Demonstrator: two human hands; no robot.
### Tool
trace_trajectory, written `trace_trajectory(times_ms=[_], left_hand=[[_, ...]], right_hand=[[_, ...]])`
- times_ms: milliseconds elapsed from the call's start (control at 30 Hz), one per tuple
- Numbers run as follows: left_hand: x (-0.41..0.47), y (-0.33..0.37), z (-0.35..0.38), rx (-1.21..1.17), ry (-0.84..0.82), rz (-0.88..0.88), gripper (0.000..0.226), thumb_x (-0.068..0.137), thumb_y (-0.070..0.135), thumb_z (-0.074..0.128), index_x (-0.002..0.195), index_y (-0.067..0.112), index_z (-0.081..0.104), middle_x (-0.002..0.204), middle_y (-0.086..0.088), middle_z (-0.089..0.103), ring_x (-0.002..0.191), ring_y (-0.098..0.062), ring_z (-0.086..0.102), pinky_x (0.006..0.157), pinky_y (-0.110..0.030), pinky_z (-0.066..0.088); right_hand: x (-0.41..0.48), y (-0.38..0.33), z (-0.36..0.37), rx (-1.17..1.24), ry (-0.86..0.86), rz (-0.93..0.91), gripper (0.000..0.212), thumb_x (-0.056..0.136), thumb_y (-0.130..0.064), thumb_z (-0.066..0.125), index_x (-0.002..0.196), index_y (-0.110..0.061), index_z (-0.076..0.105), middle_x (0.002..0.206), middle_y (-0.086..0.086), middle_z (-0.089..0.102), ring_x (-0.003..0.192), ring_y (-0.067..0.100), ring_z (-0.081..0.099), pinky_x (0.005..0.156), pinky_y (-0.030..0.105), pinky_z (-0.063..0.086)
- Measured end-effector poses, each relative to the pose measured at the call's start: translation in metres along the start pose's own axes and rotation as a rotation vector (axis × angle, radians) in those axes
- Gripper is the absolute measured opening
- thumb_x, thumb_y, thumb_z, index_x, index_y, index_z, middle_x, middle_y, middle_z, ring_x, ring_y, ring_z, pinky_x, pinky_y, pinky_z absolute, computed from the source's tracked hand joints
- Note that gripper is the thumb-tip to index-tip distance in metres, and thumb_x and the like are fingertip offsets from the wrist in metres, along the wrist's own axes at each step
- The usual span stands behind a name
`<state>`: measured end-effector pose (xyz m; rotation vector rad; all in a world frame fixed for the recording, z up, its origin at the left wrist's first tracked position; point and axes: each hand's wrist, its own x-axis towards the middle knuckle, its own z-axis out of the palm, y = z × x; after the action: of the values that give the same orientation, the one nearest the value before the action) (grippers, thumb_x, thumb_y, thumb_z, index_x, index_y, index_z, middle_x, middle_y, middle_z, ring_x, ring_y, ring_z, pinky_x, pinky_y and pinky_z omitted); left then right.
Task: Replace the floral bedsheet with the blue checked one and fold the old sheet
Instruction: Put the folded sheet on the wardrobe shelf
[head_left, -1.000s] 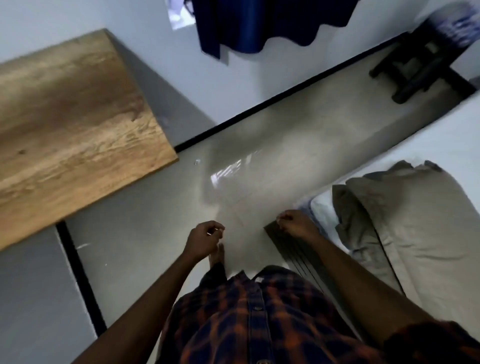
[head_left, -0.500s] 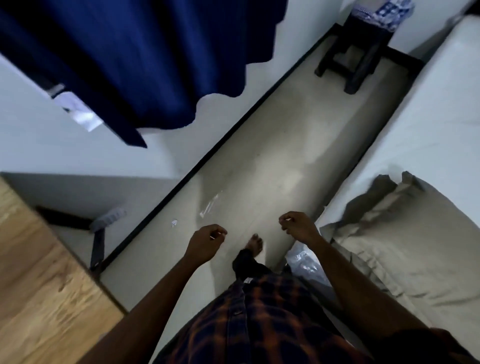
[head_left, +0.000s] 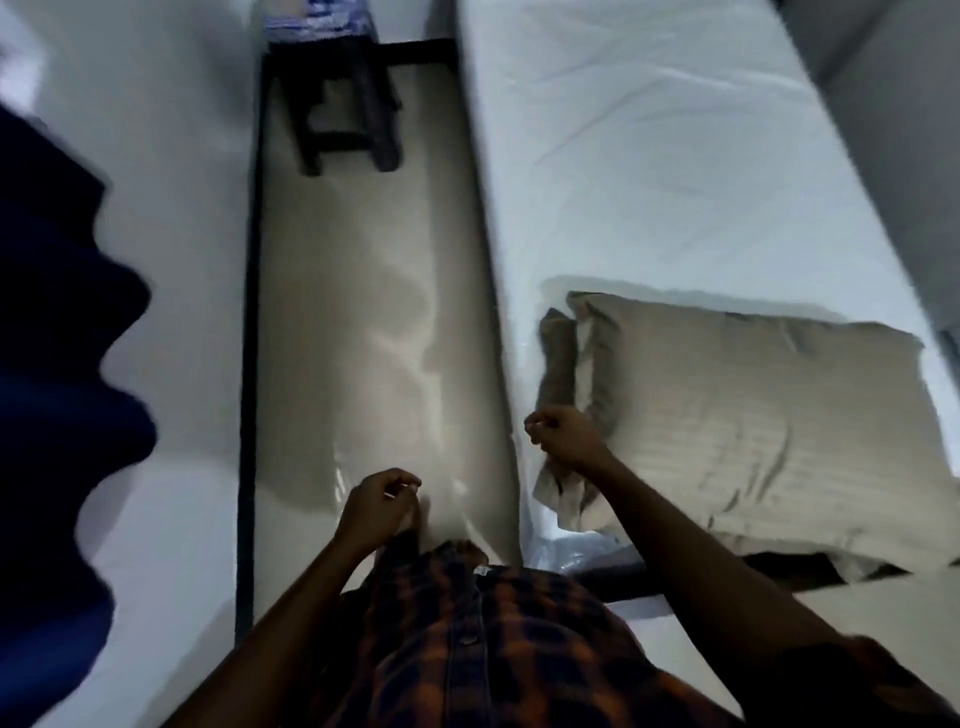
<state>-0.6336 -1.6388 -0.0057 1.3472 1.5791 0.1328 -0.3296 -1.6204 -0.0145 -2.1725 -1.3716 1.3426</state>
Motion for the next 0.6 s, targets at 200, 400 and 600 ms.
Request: trace_trajectory(times_ms=[200,400,600], left_hand=[[0.108,0.081,-0.002,0.193,-0.241,0.202,0.015,0.090,0.018,0.066,0.089,0.031,0.073,0.085,0.012,0.073,0.078,-0.007,0.069,0.069,-0.023,0.047],[0.191,0.154,0.001,0.331,-0.483,0.336,0.022,0.091,0.009,0.062,0.087,0.027,0.072,0.084,0.006,0.074,0.079,-0.012,0.070,0.072,-0.024,0.050],[0.254,0.212,-0.002,0.419,-0.603,0.402,0.019,0.092,0.013,0.061,0.089,0.029,0.072,0.085,0.007,0.074,0.079,-0.012,0.070,0.078,-0.031,0.055]], right_hand=[[0.001,0.034,-0.047,0.143,0.259,0.223,0.013,0.091,-0.031,0.065,0.094,-0.027,0.076,0.085,-0.006,0.074,0.080,0.014,0.068,0.071,0.028,0.049],[0.002,0.026,-0.064,0.288,0.483,0.407,0.021,0.094,-0.027,0.061,0.078,-0.039,0.065,0.079,-0.018,0.066,0.078,0.005,0.064,0.065,0.020,0.041],[0.025,0.007,-0.066,0.403,0.578,0.502,0.014,0.094,-0.029,0.062,0.085,-0.038,0.067,0.083,-0.015,0.070,0.082,0.009,0.067,0.071,0.026,0.050]])
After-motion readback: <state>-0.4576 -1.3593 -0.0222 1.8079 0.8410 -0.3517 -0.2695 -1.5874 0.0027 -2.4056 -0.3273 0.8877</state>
